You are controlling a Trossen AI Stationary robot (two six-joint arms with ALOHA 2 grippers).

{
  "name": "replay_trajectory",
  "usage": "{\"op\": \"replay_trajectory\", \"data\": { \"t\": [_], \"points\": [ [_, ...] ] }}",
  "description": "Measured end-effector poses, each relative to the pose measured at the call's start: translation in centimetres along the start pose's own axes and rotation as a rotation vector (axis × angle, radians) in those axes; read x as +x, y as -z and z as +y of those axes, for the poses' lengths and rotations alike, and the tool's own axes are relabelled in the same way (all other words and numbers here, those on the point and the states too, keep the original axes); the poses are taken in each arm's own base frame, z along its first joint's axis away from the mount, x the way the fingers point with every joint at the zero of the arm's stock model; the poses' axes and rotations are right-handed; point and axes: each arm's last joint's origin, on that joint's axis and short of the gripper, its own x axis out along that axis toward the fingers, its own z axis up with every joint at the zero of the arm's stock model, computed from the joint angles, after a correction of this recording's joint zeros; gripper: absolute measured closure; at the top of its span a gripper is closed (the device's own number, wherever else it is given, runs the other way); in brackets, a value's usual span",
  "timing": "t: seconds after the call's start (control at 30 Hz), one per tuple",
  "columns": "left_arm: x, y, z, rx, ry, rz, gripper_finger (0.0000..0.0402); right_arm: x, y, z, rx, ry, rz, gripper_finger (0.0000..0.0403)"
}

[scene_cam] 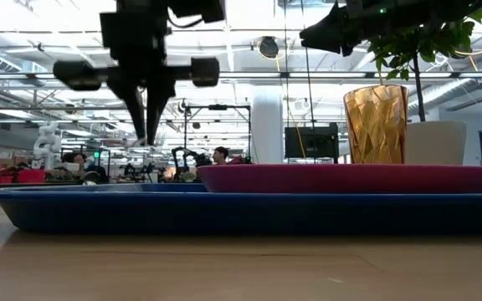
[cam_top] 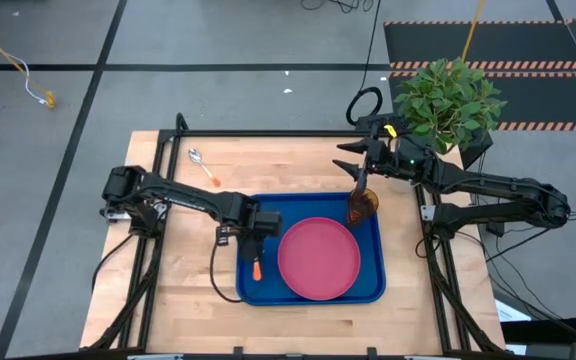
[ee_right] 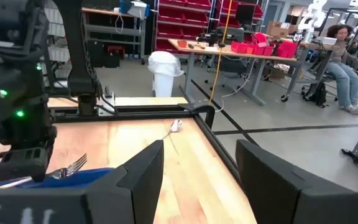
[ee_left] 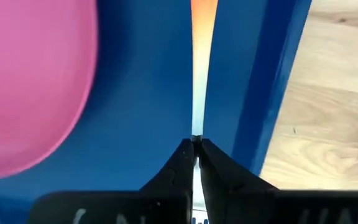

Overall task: Pick and place plate/cup/fork/spoon on tray
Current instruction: Put the orange fork on the blue tray to the left of the pink plate

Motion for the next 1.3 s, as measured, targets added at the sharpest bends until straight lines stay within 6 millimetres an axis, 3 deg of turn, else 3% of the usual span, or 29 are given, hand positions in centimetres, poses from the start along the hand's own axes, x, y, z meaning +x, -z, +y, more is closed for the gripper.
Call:
{"op": "replay_trajectory", "data": {
  "t": [0.37,1.3],
  "points": [
    [3.1,1.8,-1.1,0.054,0.012,-0.022,0.0393,0.0,0.7,0.1,0.005,-0.008,0.067,0.0211],
    [5.4,1.6,-1.9,0.025,-0.032,-0.089,0.0382,0.0,0.7,0.1,0.013,-0.009,0.072,0.0211]
  ]
}}
